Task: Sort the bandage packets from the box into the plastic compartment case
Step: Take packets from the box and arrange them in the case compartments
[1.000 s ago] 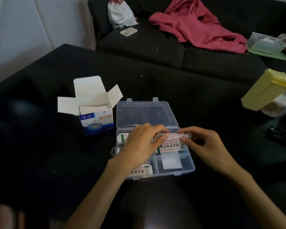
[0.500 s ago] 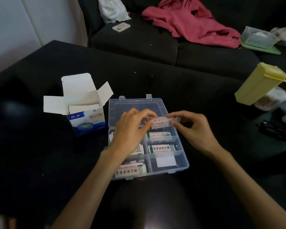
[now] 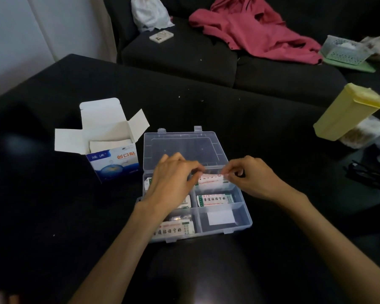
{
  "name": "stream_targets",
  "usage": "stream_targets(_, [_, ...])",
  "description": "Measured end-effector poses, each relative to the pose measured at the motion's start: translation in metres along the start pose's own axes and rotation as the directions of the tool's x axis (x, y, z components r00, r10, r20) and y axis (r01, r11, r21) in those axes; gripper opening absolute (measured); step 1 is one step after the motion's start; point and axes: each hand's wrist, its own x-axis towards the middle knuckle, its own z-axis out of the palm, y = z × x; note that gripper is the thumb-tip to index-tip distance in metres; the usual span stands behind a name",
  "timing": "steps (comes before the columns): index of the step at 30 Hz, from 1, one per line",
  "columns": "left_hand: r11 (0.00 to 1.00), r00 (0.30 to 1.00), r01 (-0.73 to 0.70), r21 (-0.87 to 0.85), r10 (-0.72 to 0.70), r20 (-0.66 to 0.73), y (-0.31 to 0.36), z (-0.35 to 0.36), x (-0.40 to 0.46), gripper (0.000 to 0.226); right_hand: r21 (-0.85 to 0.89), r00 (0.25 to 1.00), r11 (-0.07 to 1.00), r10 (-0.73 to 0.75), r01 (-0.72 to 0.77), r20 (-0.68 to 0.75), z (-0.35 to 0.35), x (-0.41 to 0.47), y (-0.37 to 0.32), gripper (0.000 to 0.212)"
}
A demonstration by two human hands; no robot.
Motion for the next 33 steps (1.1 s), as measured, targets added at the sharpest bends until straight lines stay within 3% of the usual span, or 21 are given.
stream_targets(6, [0.994, 0.999, -0.048, 0.096, 0.049, -0.012, 0.008, -0.004, -0.003, 0.03, -0.396, 0.988, 0.914, -0.129, 0.085, -0.085, -0.003, 0.002, -0.009, 0.019])
stream_targets(8, [0.995, 1.0, -0.019, 0.096, 0.021, -0.018, 0.009, -0.005, -0.003, 0.032, -0.434, 0.988, 0.896, -0.137, 0.092, -0.074, -0.003, 0.005, -0.014, 0.021])
stream_targets(14, [0.985, 0.998, -0.066, 0.161, 0.064, 0.016, 0.015, -0.013, -0.004, 0.03, -0.397, 1.0, 0.918, -0.003, 0.006, 0.008, 0.005, 0.021, -0.017, 0.018])
stream_targets(20, [0.989, 0.997, -0.008, 0.146, -0.003, 0.078, 0.016, -0.011, -0.006, 0.03, -0.33, 0.978, 0.943, 0.103, -0.039, 0.181, -0.002, 0.031, -0.017, 0.02])
stream_targets(26, [0.99, 0.993, -0.018, 0.138, 0.001, 0.12, 0.013, -0.008, -0.005, 0.031, -0.329, 0.984, 0.942, 0.12, -0.07, 0.135, -0.014, 0.031, -0.024, 0.021])
stream_targets(30, [0.995, 0.995, -0.015, 0.102, 0.005, 0.096, 0.01, -0.01, -0.005, 0.029, -0.076, 0.959, 0.974, 0.223, -0.212, 0.173, -0.061, 0.024, -0.023, 0.007])
stream_targets(33, [0.992, 0.995, -0.042, 0.117, 0.031, 0.094, 0.01, -0.012, -0.005, 0.03, -0.117, 0.935, 0.96, 0.275, -0.254, 0.225, -0.066, 0.02, -0.024, 0.007])
